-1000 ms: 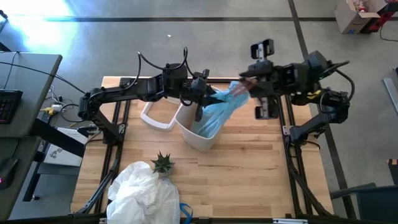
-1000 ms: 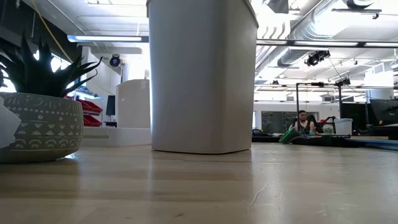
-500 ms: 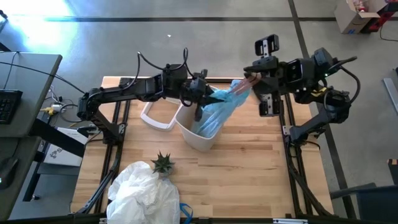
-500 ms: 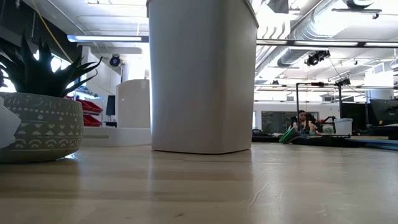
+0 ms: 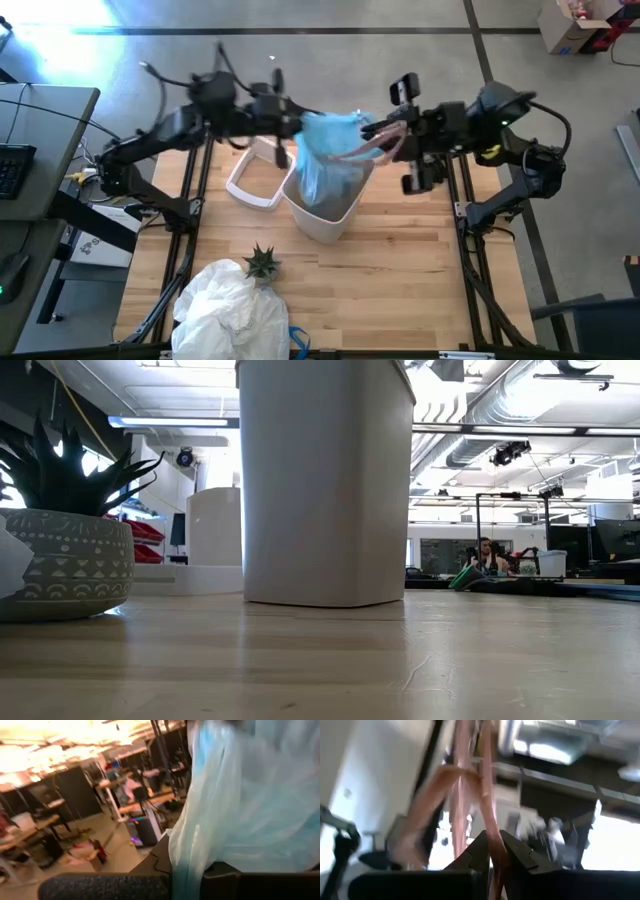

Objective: Place trash/remove bag and relplace
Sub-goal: Remove the trash bag from the trash bin

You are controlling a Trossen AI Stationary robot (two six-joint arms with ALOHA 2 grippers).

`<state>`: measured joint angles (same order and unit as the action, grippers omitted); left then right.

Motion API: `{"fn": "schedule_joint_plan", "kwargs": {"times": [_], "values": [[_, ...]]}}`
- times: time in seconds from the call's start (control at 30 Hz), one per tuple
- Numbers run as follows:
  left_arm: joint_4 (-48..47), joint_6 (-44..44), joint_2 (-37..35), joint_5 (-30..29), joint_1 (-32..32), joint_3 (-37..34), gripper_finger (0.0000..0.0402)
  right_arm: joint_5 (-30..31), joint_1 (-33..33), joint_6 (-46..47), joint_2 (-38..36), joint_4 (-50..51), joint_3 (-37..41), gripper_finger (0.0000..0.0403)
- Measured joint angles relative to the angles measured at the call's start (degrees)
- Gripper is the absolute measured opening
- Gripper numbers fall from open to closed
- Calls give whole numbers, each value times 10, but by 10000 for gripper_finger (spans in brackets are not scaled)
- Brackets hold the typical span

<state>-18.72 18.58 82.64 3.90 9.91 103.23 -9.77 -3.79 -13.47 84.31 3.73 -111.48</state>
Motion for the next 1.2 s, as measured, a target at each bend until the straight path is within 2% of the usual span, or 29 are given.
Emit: {"fn": "schedule_joint_plan", "kwargs": {"times": [0.1, 0.2, 0.27, 0.47, 0.6, 0.73, 0.97, 1.1, 1.2], "values": [[-28, 10, -15, -11, 1, 35, 0, 55, -2, -2, 0, 57, 0, 21], [-49, 19, -24, -16, 2, 67, 0, 153, -13, -37, 0, 111, 0, 26], [-58, 24, -27, -17, 2, 88, 0, 197, -17, -54, 0, 137, 0, 40], [-76, 47, -26, -17, 2, 143, 0, 224, -19, -72, 1, 145, 0, 143], [-89, 71, -25, -36, 2, 170, 0, 296, -19, -81, 1, 144, 0, 219], [-118, 98, -25, -73, 6, 204, 0, 353, -19, -85, 1, 144, 0, 265], [-138, 138, -25, -112, 24, 250, 0, 368, -19, -85, 1, 144, 1, 275], [-170, 192, -26, -188, 36, 276, 0, 379, -19, -74, 1, 157, 1, 271], [-214, 203, -27, -224, 56, 282, 0, 385, -19, -59, 2, 178, 1, 270]]}}
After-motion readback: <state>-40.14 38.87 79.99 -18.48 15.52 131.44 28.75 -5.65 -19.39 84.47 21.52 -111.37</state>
